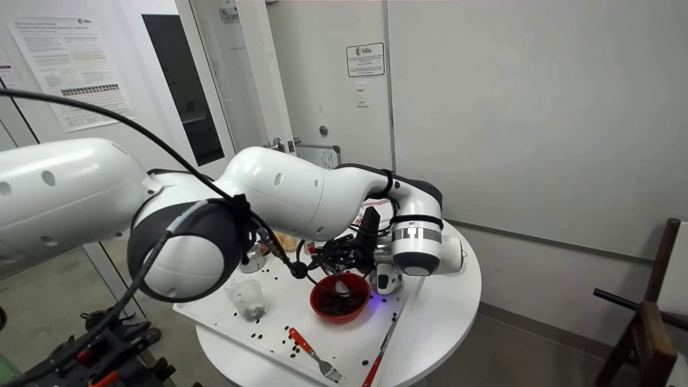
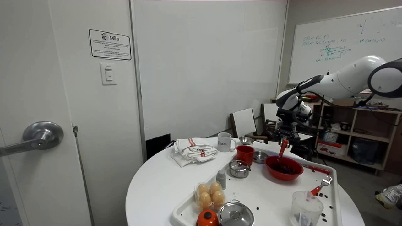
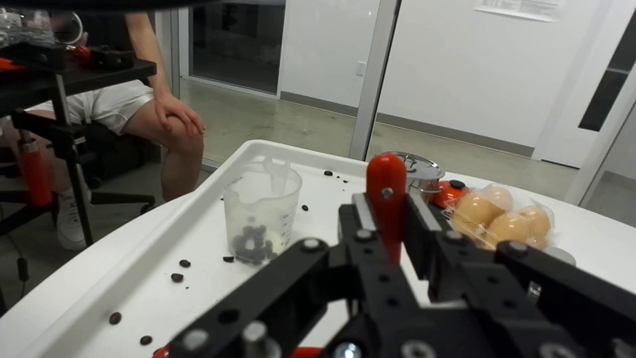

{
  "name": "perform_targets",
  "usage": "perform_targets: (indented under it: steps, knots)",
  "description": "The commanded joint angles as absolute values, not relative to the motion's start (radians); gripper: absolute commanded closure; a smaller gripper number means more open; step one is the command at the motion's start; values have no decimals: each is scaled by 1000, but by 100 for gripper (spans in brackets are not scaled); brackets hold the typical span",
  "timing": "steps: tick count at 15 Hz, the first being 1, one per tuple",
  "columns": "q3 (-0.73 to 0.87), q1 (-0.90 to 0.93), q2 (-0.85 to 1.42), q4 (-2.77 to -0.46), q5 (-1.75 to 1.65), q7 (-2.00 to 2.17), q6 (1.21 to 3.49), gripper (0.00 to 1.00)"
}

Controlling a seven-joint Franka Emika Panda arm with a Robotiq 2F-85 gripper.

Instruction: Pick the spoon and mix the contents of the bowl

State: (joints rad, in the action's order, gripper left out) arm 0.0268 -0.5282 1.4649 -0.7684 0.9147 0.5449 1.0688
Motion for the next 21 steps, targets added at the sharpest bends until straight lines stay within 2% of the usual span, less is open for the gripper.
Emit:
perform_targets:
  steps: [1, 7, 21]
  knots:
    - [19, -482, 1465, -745, 903, 558, 1050, 93]
    - [29, -441, 1466, -772, 842, 493, 1010, 93]
    - [45, -572, 1471, -839, 893, 501, 996, 93]
